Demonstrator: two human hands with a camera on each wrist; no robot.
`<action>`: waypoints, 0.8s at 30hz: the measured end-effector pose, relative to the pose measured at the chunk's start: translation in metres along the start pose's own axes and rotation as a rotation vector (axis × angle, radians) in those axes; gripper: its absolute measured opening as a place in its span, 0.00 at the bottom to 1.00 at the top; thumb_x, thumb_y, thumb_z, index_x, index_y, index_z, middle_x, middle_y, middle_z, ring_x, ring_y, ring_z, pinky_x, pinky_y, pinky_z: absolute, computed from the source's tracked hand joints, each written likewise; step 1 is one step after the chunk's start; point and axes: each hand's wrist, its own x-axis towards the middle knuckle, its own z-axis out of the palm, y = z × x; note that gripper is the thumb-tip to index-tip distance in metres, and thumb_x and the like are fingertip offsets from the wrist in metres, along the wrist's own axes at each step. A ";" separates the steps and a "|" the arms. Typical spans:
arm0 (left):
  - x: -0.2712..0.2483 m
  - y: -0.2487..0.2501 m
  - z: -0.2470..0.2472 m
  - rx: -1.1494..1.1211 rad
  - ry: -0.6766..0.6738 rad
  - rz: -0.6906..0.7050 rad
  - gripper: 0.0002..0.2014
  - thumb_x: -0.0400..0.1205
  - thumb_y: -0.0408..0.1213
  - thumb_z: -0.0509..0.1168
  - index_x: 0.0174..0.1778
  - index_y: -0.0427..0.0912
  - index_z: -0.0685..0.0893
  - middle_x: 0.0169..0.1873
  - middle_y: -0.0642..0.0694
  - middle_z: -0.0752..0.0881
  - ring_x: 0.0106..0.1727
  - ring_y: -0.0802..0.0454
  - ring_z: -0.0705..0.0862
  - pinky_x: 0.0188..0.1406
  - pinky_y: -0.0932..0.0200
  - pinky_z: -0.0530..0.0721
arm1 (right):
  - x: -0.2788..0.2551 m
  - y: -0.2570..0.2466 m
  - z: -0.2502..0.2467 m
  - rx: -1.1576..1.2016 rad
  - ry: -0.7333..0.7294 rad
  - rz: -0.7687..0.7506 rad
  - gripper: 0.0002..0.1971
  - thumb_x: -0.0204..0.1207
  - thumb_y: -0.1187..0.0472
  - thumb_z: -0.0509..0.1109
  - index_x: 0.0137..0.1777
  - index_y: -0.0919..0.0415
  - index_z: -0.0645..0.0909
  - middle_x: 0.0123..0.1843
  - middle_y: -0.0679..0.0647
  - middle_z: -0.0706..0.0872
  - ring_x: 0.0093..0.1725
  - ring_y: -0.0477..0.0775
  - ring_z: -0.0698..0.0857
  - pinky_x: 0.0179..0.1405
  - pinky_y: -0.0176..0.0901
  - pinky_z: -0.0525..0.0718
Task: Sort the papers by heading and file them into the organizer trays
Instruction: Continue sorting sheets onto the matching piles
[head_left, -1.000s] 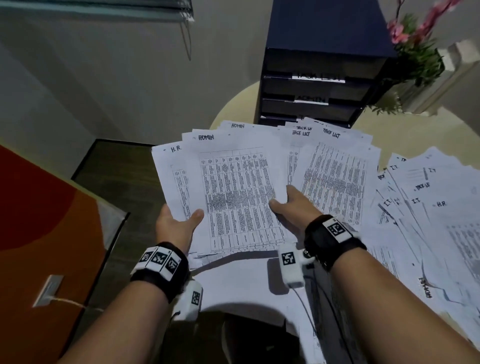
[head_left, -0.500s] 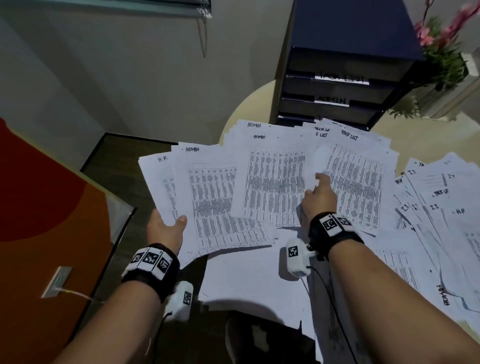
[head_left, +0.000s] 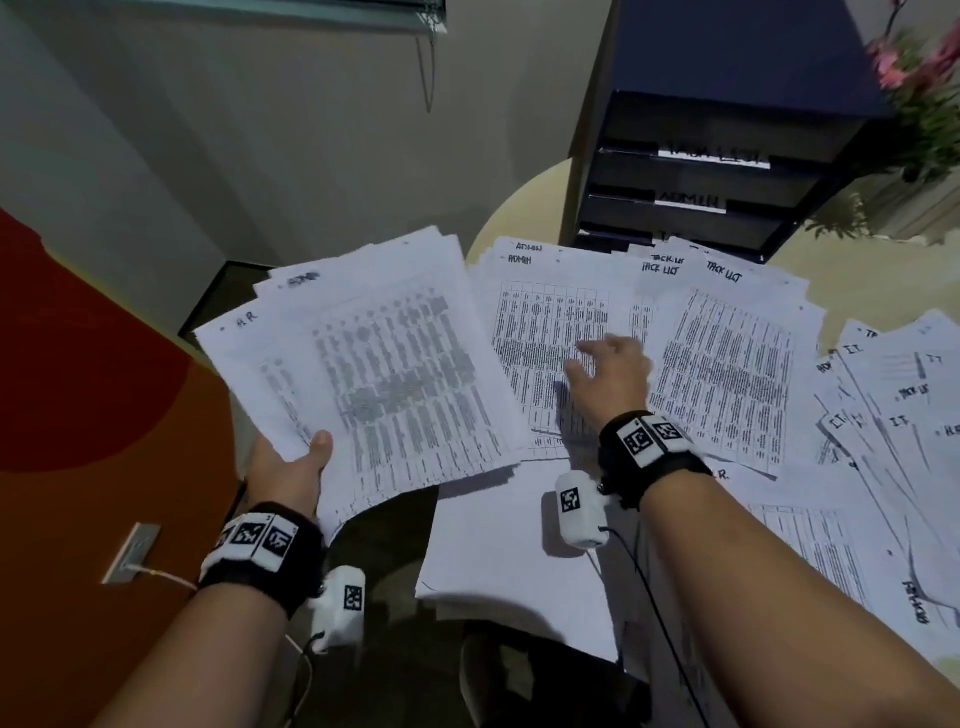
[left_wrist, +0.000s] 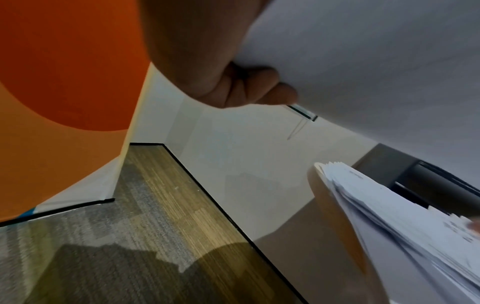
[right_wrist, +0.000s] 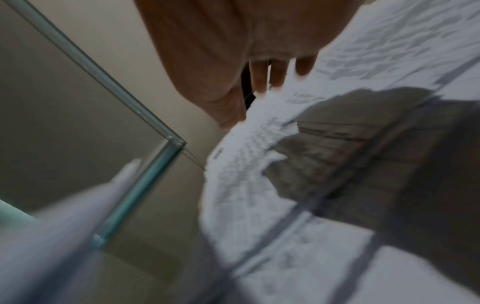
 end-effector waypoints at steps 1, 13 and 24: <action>-0.005 0.002 0.005 -0.003 -0.044 0.024 0.20 0.81 0.37 0.73 0.68 0.51 0.78 0.58 0.49 0.85 0.59 0.44 0.84 0.62 0.43 0.81 | -0.006 -0.010 -0.004 0.158 -0.122 -0.006 0.15 0.83 0.51 0.66 0.59 0.61 0.85 0.63 0.63 0.84 0.60 0.60 0.81 0.65 0.52 0.76; -0.036 0.015 0.052 -0.051 -0.434 0.051 0.42 0.82 0.21 0.66 0.83 0.60 0.56 0.50 0.63 0.84 0.53 0.61 0.83 0.60 0.46 0.79 | -0.028 0.034 -0.018 0.392 -0.218 0.107 0.10 0.81 0.67 0.69 0.60 0.64 0.78 0.55 0.58 0.87 0.57 0.60 0.85 0.52 0.42 0.79; -0.035 -0.030 0.057 0.082 -0.495 -0.049 0.27 0.78 0.21 0.71 0.60 0.62 0.86 0.67 0.48 0.84 0.56 0.39 0.89 0.60 0.41 0.87 | -0.053 0.091 0.002 0.554 -0.092 0.276 0.14 0.75 0.73 0.71 0.34 0.54 0.80 0.34 0.52 0.85 0.37 0.54 0.80 0.40 0.44 0.78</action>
